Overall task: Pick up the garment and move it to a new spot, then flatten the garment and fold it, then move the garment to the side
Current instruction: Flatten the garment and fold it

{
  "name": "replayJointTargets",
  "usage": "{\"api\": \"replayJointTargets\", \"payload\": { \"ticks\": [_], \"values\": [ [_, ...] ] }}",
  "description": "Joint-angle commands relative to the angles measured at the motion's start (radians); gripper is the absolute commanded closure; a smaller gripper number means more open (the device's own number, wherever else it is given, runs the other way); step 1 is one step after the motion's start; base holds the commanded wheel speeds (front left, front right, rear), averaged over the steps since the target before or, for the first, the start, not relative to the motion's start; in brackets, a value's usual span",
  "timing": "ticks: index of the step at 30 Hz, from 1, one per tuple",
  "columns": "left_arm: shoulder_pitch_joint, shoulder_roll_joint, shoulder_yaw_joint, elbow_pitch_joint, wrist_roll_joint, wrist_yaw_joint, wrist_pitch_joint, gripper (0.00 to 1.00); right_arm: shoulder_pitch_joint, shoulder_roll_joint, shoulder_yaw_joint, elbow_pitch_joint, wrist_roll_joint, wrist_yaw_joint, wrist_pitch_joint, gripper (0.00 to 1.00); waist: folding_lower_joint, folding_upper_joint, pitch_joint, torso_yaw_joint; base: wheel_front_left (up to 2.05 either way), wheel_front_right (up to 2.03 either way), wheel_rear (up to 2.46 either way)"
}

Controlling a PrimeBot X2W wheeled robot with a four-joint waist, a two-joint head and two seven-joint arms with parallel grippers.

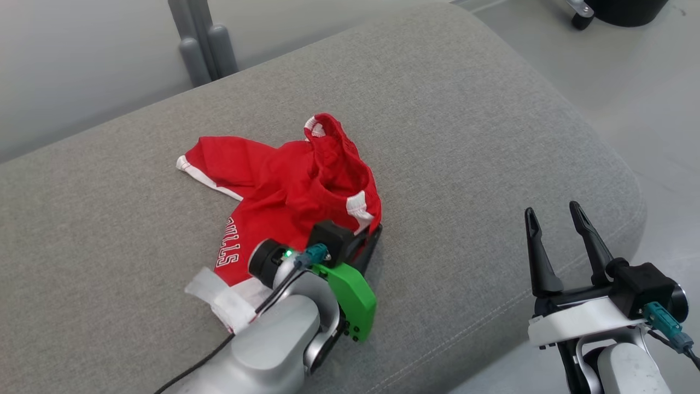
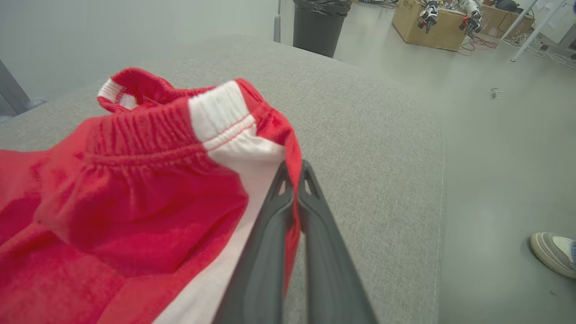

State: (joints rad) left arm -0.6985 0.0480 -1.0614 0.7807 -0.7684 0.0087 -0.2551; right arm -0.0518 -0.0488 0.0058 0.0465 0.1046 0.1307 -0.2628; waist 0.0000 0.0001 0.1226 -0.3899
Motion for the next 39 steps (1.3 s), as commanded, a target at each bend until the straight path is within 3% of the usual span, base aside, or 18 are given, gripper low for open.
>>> {"api": "replayJointTargets", "payload": {
  "ticks": [1,2,3,5,11,17,27,33,39],
  "values": [
    [0.014,0.005,-0.04,-0.005,-0.022,0.018,0.004,1.0,-0.014,-0.003,0.001,-0.004,-0.003,0.0,-0.002,0.0,0.0,-0.0001,0.007,-0.016,0.0,0.0,0.0],
    [0.016,0.005,-0.064,-0.009,-0.033,0.024,0.006,1.0,-0.015,-0.003,0.001,-0.004,-0.002,0.0,-0.002,0.0,0.0,-0.0001,0.008,-0.019,0.0,0.0,0.0],
    [0.019,0.005,-0.085,-0.012,-0.041,0.032,0.008,0.79,-0.015,-0.003,0.001,-0.004,-0.001,0.0,-0.002,0.0,0.0,-0.0001,0.009,-0.022,0.0,0.0,0.0],
    [0.025,0.005,-0.125,-0.019,-0.064,0.039,0.008,0.0,-0.016,-0.003,0.0,-0.003,0.0,0.0,-0.002,0.0,0.0,-0.0001,0.01,-0.024,0.0,0.0,0.0],
    [0.026,0.004,-0.184,-0.051,-0.114,0.054,-0.003,0.0,0.0,-0.003,-0.013,-0.001,0.001,0.0,-0.002,0.0,0.0,-0.0001,-0.004,0.017,0.0,0.0,0.0],
    [0.022,0.005,-0.168,-0.082,-0.142,0.075,-0.011,0.0,0.011,-0.003,-0.023,-0.004,-0.007,0.0,-0.002,0.0,0.0,-0.0001,-0.029,0.076,0.0,0.0,0.0],
    [0.104,0.028,0.051,0.009,-0.079,0.102,-0.009,0.0,0.047,-0.003,-0.029,0.004,-0.014,0.0,-0.002,0.0,0.0,-0.0001,-0.093,0.183,0.0,0.0,0.0],
    [0.171,0.033,0.143,0.084,-0.084,0.08,-0.009,0.0,0.057,-0.003,-0.03,0.006,-0.016,0.0,-0.002,0.0,0.0,-0.0001,-0.111,0.215,0.0,0.0,0.0],
    [0.195,0.016,0.161,0.18,-0.139,0.012,-0.005,0.0,0.059,-0.003,-0.025,0.004,-0.018,0.0,-0.002,0.0,0.0,-0.0001,-0.111,0.224,0.0,0.0,0.0]
  ]
}}
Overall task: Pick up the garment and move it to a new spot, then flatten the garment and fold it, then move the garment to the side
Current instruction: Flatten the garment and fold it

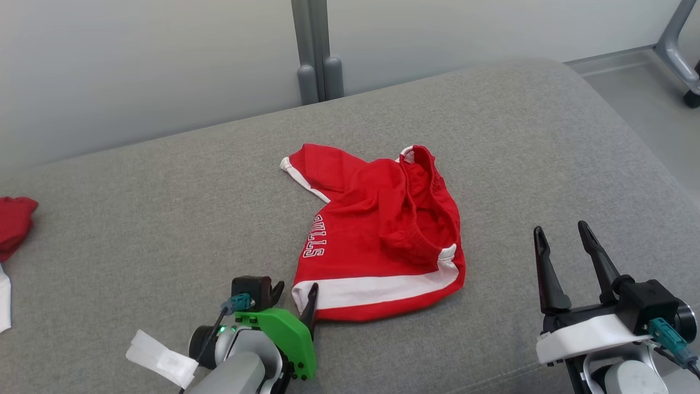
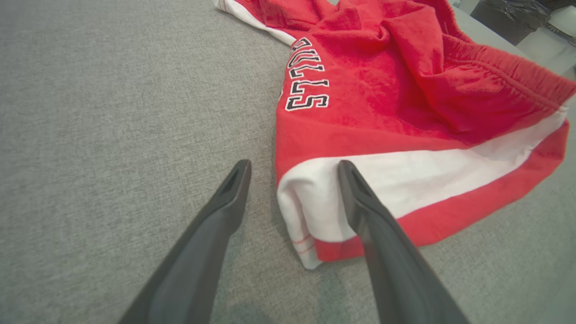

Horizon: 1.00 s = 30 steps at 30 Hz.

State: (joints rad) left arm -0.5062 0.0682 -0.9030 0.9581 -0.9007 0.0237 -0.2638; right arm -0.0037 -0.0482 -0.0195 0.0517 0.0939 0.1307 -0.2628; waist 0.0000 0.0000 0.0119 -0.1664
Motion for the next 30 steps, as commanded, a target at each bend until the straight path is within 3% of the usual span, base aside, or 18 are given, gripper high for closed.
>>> {"api": "replayJointTargets", "payload": {
  "ticks": [1,4,5,7,10,15,20,25,30],
  "values": [
    [0.001,-0.006,0.008,0.016,-0.018,-0.011,0.004,0.0,0.01,-0.004,0.001,-0.002,-0.008,0.0,-0.002,0.0,0.0,0.0,0.002,0.0,0.0,0.0,0.0],
    [-0.009,-0.01,0.013,0.046,-0.037,-0.033,0.003,0.0,0.003,-0.004,0.008,-0.002,-0.01,0.0,-0.002,0.0,0.0,0.0,0.01,-0.007,0.0,0.0,0.0],
    [-0.01,-0.012,0.011,0.053,-0.046,-0.046,0.009,0.28,0.002,-0.004,0.009,-0.002,-0.011,0.0,-0.002,0.0,0.0,0.0,0.012,-0.01,0.0,0.0,0.0],
    [-0.012,-0.015,0.011,0.059,-0.066,-0.071,0.013,1.0,0.0,-0.004,0.006,-0.002,-0.014,0.0,-0.002,0.0,0.0,0.0,0.015,-0.015,0.0,0.0,0.0],
    [-0.025,-0.016,0.005,0.062,-0.076,-0.088,0.008,1.0,0.0,-0.004,0.0,-0.001,-0.018,0.0,-0.002,0.0,0.0,0.0,0.017,-0.019,0.0,0.0,0.0],
    [-0.067,-0.016,0.025,0.061,-0.05,-0.054,-0.003,1.0,0.002,-0.004,-0.011,-0.003,-0.019,0.0,-0.002,0.0,0.0,0.0,0.014,-0.011,0.0,0.0,0.0],
    [-0.102,0.039,0.11,-0.008,0.027,0.007,-0.002,1.0,0.005,-0.004,-0.014,-0.006,-0.013,0.0,-0.002,0.0,0.0,0.0,0.015,0.006,0.0,0.0,0.0],
    [-0.076,0.106,0.237,-0.137,0.15,0.097,-0.001,1.0,0.007,-0.004,-0.014,-0.006,-0.007,0.0,-0.002,0.0,0.0,0.0,0.013,0.024,0.0,0.0,0.0],
    [-0.016,0.133,0.289,-0.153,0.218,0.148,-0.001,1.0,0.004,-0.004,-0.007,0.001,-0.003,0.0,-0.002,0.0,0.0,0.0,0.011,0.034,0.0,0.0,0.0]
  ]
}}
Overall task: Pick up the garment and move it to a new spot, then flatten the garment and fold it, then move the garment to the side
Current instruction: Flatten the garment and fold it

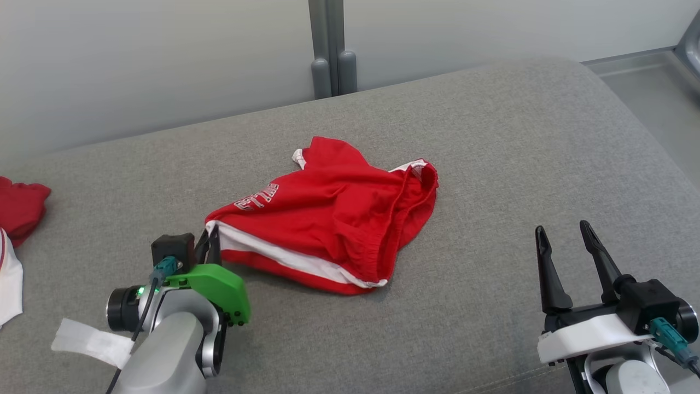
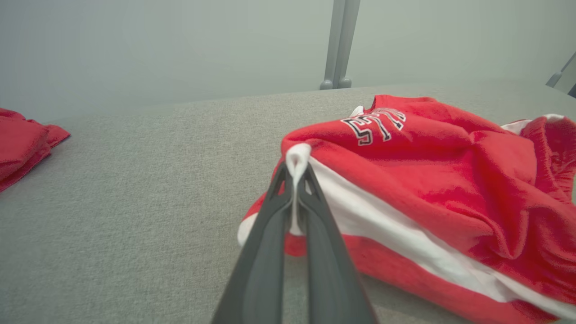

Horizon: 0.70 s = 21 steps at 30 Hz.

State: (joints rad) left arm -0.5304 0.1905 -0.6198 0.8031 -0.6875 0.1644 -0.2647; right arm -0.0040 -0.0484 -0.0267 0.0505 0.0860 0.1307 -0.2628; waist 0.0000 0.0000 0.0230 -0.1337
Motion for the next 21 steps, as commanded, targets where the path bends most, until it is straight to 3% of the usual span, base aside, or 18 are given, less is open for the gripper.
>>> {"api": "replayJointTargets", "payload": {
  "ticks": [1,3,7,8,9,10,21],
  "values": [
    [0.02,0.014,0.012,0.008,0.019,0.018,0.0,1.0,0.003,-0.004,0.002,0.003,0.006,0.0,-0.002,0.0,0.0,0.0,0.0,0.002,0.0,0.0,0.0],
    [0.048,0.018,0.032,0.028,0.048,0.047,0.0,1.0,-0.002,-0.004,0.01,0.005,0.006,0.0,-0.002,0.0,0.0,0.0,0.005,0.005,0.0,0.0,0.0],
    [0.072,0.012,0.059,0.037,0.078,0.059,0.0,0.97,-0.01,-0.004,0.026,0.013,0.009,0.0,-0.002,0.0,0.0,0.0,0.011,0.013,0.0,0.0,0.0],
    [0.076,0.009,0.065,0.037,0.085,0.058,0.0,0.64,-0.013,-0.004,0.03,0.015,0.01,0.0,-0.002,0.0,0.0,0.0,0.012,0.015,0.0,0.0,0.0],
    [0.08,0.003,0.072,0.035,0.092,0.054,0.0,0.2,-0.014,-0.004,0.033,0.017,0.01,0.0,-0.002,0.0,0.0,0.0,0.012,0.018,0.0,0.0,0.0],
    [0.088,-0.006,0.079,0.035,0.092,0.043,0.0,0.0,-0.016,-0.004,0.036,0.019,0.01,0.0,-0.002,0.0,0.0,0.0,0.012,0.021,0.0,0.0,0.0],
    [0.167,-0.009,0.224,-0.102,0.171,-0.003,0.0,0.0,-0.016,-0.004,0.081,0.041,0.019,0.0,-0.002,0.0,0.0,0.0,-0.001,0.057,0.0,0.0,0.0]
  ]
}}
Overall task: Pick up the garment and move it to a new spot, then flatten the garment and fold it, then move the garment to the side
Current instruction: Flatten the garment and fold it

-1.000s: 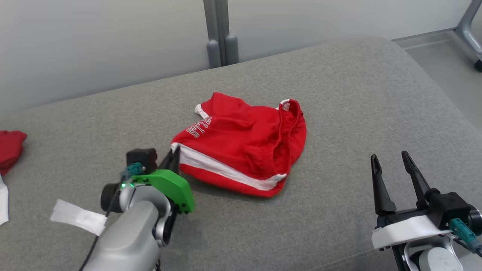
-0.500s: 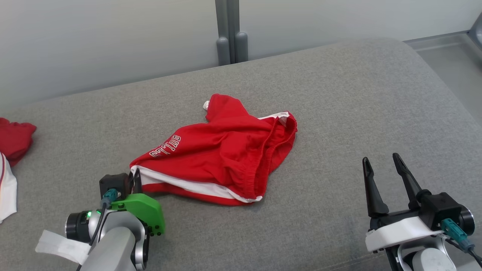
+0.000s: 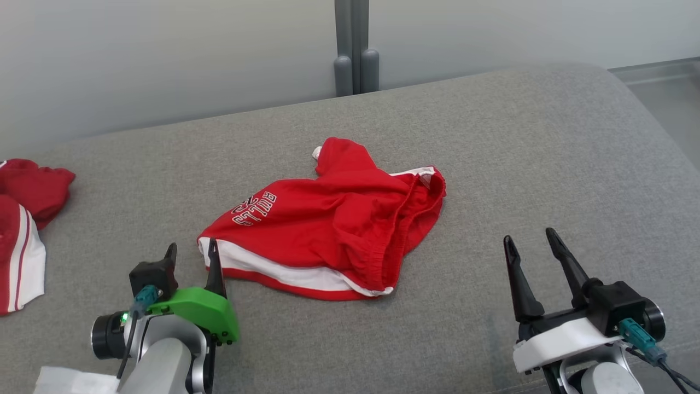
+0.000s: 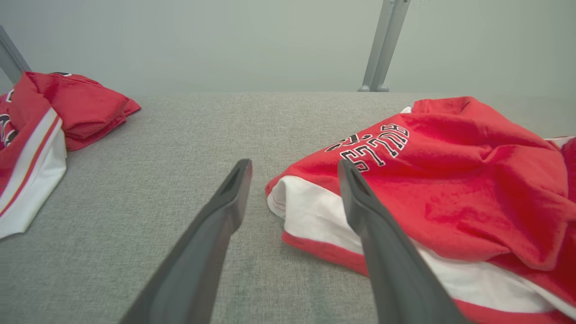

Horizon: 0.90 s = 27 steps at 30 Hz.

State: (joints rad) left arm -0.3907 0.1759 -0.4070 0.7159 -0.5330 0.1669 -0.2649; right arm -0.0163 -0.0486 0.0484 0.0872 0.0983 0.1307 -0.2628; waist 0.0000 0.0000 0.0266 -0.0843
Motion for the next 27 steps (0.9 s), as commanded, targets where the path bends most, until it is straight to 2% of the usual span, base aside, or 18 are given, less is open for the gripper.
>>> {"api": "replayJointTargets", "payload": {
  "ticks": [1,6,12,21,27],
  "values": [
    [0.044,0.005,0.024,-0.037,0.027,-0.01,0.0,0.0,-0.003,-0.003,0.014,0.009,0.007,0.0,-0.002,0.0,0.0,0.0,-0.007,0.013,0.0,0.0,0.0],
    [0.144,-0.021,0.079,-0.149,0.082,-0.026,0.0,0.0,-0.006,-0.003,0.069,0.048,0.018,0.0,-0.002,0.0,0.0,0.0,-0.017,0.047,0.0,0.0,0.0],
    [0.229,-0.061,0.092,-0.235,0.134,-0.058,0.0,0.0,-0.035,-0.003,0.168,0.153,0.046,0.0,-0.002,0.0,0.0,0.0,-0.023,0.12,0.0,0.0,0.0],
    [0.25,-0.095,0.085,-0.281,0.185,-0.088,0.0,0.0,-0.139,-0.004,0.276,0.38,0.089,0.0,-0.002,0.0,0.0,0.0,-0.013,0.224,0.0,0.0,0.0],
    [0.248,-0.108,0.086,-0.295,0.205,-0.102,0.0,0.0,-0.215,-0.004,0.304,0.563,0.127,0.0,-0.002,0.0,0.0,0.0,-0.001,0.272,0.0,0.0,0.0]
  ]
}}
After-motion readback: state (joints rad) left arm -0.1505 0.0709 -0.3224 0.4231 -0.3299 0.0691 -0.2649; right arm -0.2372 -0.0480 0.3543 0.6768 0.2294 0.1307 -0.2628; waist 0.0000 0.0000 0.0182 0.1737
